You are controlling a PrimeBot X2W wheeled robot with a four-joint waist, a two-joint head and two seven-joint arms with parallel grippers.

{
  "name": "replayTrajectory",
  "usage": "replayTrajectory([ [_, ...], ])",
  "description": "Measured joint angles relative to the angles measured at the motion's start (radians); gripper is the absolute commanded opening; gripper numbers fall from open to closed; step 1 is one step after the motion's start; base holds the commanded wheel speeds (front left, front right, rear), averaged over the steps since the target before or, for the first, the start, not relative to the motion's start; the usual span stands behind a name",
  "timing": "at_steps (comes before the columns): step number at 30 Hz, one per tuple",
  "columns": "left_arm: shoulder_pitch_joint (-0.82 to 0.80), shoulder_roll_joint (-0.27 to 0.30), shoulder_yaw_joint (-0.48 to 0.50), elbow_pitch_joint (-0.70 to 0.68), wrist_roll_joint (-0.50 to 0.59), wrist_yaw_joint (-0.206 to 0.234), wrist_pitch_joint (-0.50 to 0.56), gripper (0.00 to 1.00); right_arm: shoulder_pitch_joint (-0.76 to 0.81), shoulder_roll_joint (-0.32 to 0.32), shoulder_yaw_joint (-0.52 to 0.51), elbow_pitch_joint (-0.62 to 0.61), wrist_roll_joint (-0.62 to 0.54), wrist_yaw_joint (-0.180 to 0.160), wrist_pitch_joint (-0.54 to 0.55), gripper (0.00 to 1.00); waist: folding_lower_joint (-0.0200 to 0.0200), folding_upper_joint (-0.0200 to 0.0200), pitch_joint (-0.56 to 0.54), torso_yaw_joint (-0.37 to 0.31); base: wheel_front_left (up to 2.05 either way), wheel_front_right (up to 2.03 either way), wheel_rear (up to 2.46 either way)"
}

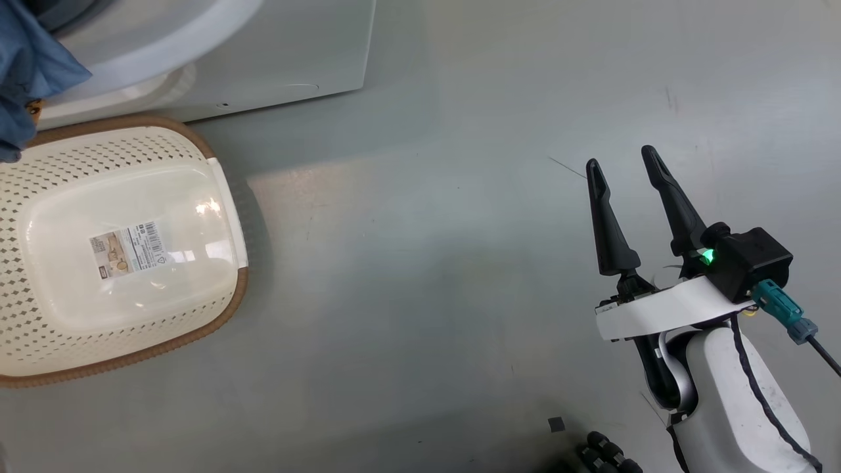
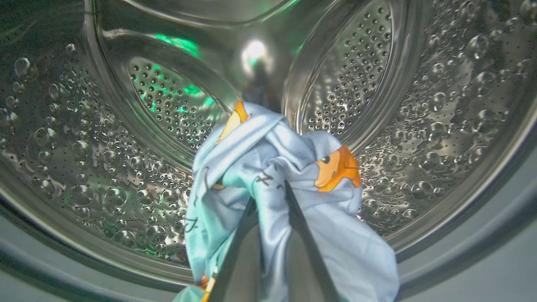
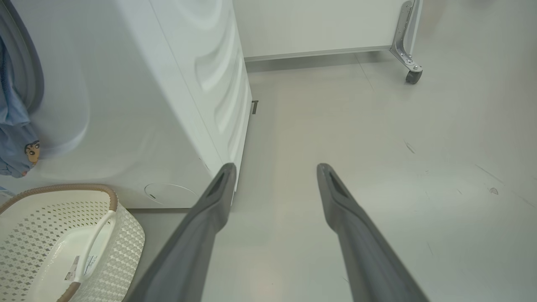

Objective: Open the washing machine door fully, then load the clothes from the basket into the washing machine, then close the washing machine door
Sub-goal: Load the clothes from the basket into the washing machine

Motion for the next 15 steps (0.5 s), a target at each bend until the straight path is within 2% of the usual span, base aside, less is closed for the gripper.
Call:
replayTrajectory([
  [15,-0.167,0.039,-0.06,0.055,0.0,0.0,0.092,0.0,-0.002,0.003,-0.005,-0.026,0.007,0.0,0.0,1.0,-0.0001,0.0,0.118,-0.014,0.0,0.0,0.0],
])
